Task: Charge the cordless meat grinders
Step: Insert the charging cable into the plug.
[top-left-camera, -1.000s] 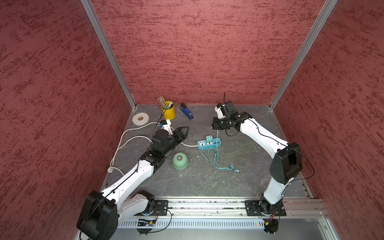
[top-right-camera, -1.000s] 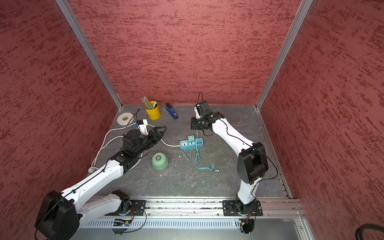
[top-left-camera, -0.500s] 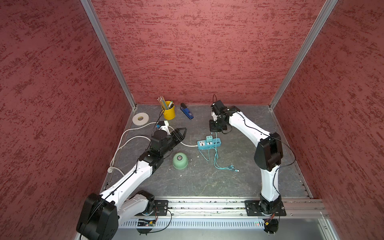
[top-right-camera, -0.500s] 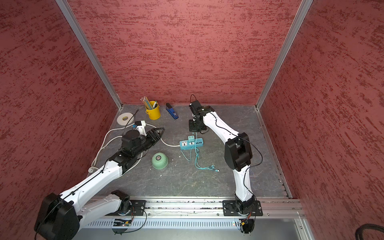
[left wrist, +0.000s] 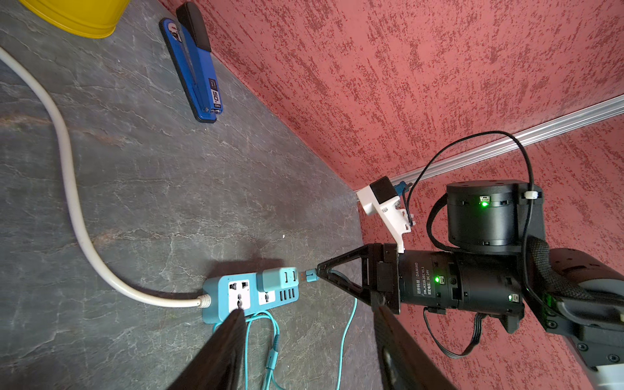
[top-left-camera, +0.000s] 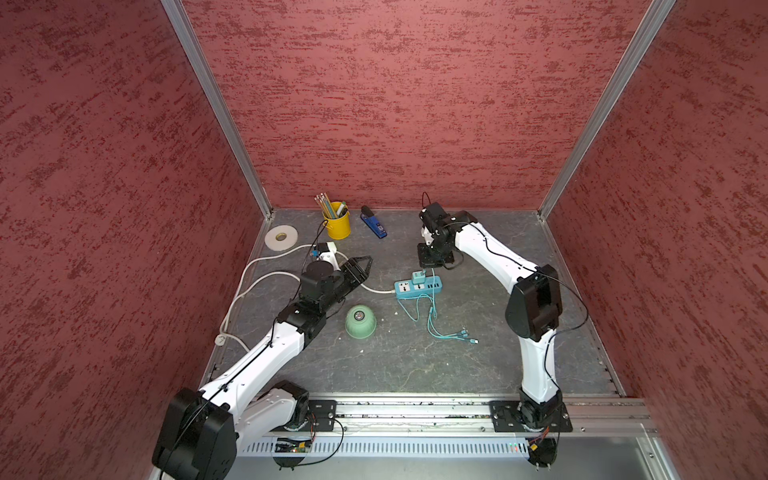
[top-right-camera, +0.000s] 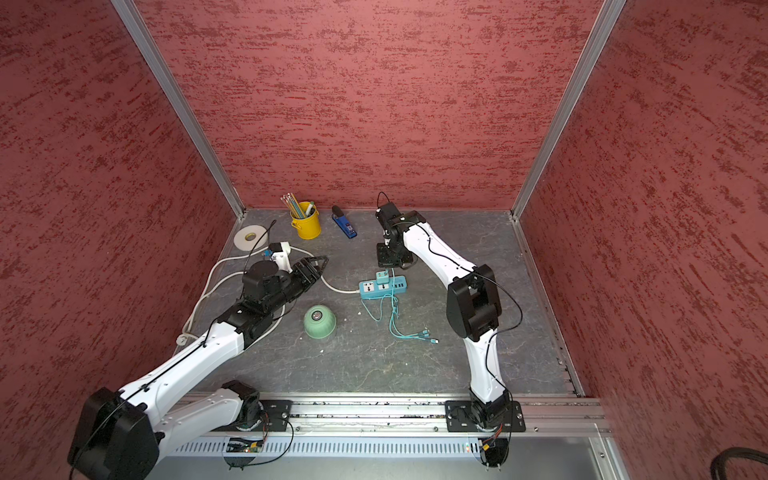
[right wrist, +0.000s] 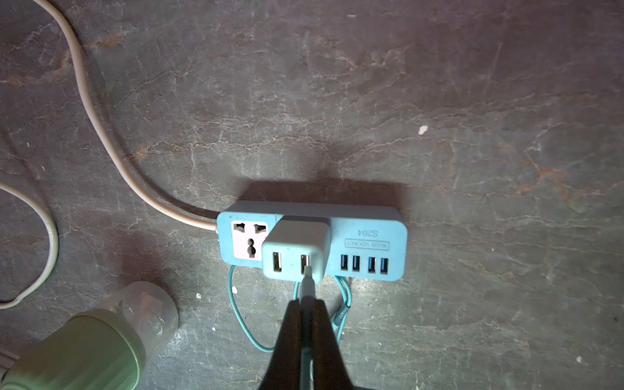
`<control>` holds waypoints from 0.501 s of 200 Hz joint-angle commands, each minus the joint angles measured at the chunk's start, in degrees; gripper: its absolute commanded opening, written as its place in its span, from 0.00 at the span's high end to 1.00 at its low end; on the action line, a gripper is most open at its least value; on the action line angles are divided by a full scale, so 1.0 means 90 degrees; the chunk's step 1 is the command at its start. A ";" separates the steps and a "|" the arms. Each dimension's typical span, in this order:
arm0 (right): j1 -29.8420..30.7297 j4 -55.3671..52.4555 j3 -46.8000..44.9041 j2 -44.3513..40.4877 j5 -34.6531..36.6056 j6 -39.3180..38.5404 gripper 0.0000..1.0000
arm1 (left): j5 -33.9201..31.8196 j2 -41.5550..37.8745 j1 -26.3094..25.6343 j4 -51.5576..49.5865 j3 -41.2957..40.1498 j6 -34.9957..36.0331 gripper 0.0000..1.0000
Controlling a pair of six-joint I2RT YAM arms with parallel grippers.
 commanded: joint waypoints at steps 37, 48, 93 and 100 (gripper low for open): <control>0.0070 -0.0049 0.0203 0.0261 0.0241 -0.0134 1.00 | 0.0030 -0.0032 0.0063 0.0068 -0.0041 0.0104 0.39; 0.0069 -0.0069 0.0203 0.0290 0.0291 -0.0143 1.00 | 0.0031 -0.0032 0.0063 0.0061 -0.0040 0.0097 0.39; 0.0065 -0.0136 0.0200 0.0361 0.0483 -0.0163 1.00 | 0.0031 -0.0031 0.0068 0.0063 -0.0051 0.0095 0.39; 0.0068 -0.0147 0.0197 0.0369 0.0493 -0.0163 1.00 | 0.0031 -0.0032 0.0074 0.0067 -0.0062 0.0088 0.39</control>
